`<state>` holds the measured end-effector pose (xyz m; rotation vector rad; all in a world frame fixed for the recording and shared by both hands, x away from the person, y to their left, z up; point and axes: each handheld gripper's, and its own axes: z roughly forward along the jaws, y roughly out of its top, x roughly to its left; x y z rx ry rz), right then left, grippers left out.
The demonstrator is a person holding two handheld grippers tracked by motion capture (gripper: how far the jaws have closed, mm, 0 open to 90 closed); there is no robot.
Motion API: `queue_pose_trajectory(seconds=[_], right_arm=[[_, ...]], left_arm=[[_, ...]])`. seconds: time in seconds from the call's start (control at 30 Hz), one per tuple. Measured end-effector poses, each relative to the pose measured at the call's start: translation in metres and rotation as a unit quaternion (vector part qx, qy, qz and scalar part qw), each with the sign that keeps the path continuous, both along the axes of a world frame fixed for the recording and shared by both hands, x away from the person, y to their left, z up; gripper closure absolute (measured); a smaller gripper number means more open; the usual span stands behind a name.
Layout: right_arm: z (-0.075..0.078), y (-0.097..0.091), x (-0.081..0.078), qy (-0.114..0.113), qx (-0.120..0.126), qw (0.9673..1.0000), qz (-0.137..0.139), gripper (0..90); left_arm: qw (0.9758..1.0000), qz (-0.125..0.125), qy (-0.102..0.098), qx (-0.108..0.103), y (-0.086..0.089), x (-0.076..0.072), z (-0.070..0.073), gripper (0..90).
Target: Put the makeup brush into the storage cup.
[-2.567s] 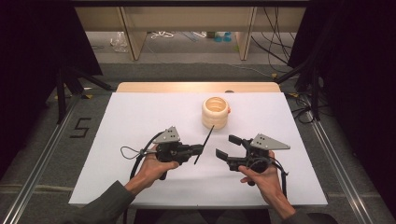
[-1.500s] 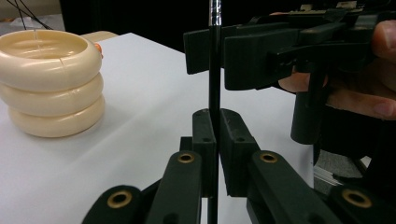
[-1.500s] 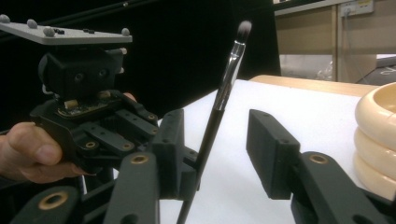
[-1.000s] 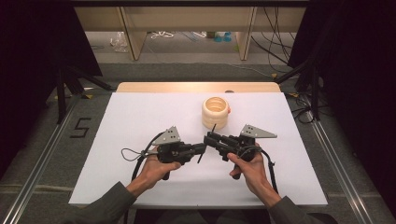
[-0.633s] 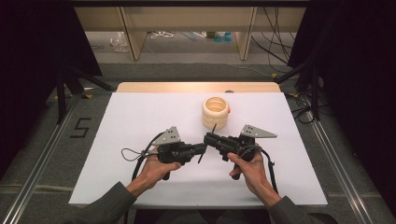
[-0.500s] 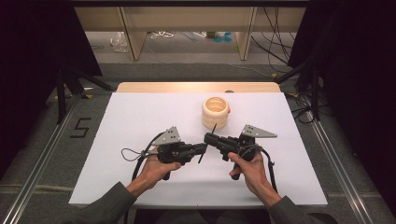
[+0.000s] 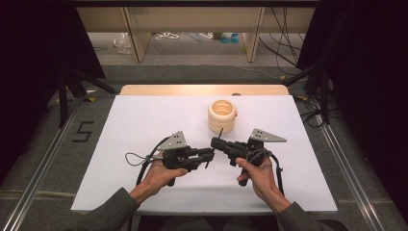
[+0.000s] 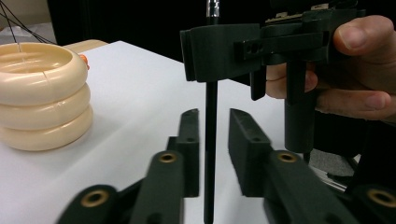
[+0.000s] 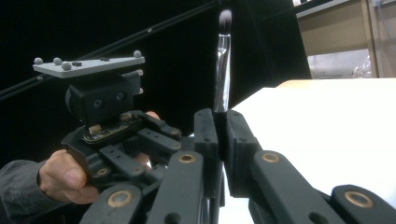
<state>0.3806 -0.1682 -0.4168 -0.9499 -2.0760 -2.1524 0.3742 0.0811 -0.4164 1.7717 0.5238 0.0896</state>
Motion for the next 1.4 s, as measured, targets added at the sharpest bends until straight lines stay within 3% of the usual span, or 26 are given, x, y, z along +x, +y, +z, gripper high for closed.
queue_pose_trajectory(seconds=[0.13,0.2,0.57,0.8,1.0,1.13,1.3,1.33,1.4], right_arm=[[0.001,0.000,-0.001,-0.004,-0.008,1.0000,0.000,85.7],[0.001,0.000,0.000,-0.011,-0.015,0.9998,-0.001,85.7],[0.004,-0.002,0.002,-0.038,-0.047,0.9981,-0.008,85.7],[0.006,-0.007,0.006,-0.044,-0.060,0.9971,-0.017,85.7],[0.010,-0.010,0.012,-0.051,-0.067,0.9961,-0.023,85.7],[0.014,-0.016,0.018,-0.051,-0.079,0.9950,-0.033,85.6],[0.019,-0.021,0.027,-0.054,-0.092,0.9931,-0.049,85.6],[0.019,-0.021,0.028,-0.057,-0.086,0.9931,-0.055,85.6],[0.022,-0.025,0.032,-0.055,-0.099,0.9920,-0.056,85.6]], left_arm=[[1.0000,0.004,-0.001,-0.001,0.001,-0.001,0.001,62.1],[0.9998,0.007,-0.016,0.010,0.002,-0.002,0.000,57.3],[0.9988,0.039,-0.014,0.026,0.011,-0.011,-0.003,34.0],[0.9975,0.060,-0.005,0.037,0.021,-0.020,-0.009,28.1],[0.9964,0.074,-0.010,0.042,0.031,-0.024,-0.012,23.4],[0.9957,0.082,0.003,0.042,0.033,-0.028,-0.017,20.4],[0.9949,0.084,0.001,0.056,0.036,-0.031,-0.021,17.9],[0.9947,0.085,-0.001,0.058,0.036,-0.032,-0.021,17.9],[0.9940,0.090,-0.004,0.062,0.037,-0.034,-0.021,17.9]])
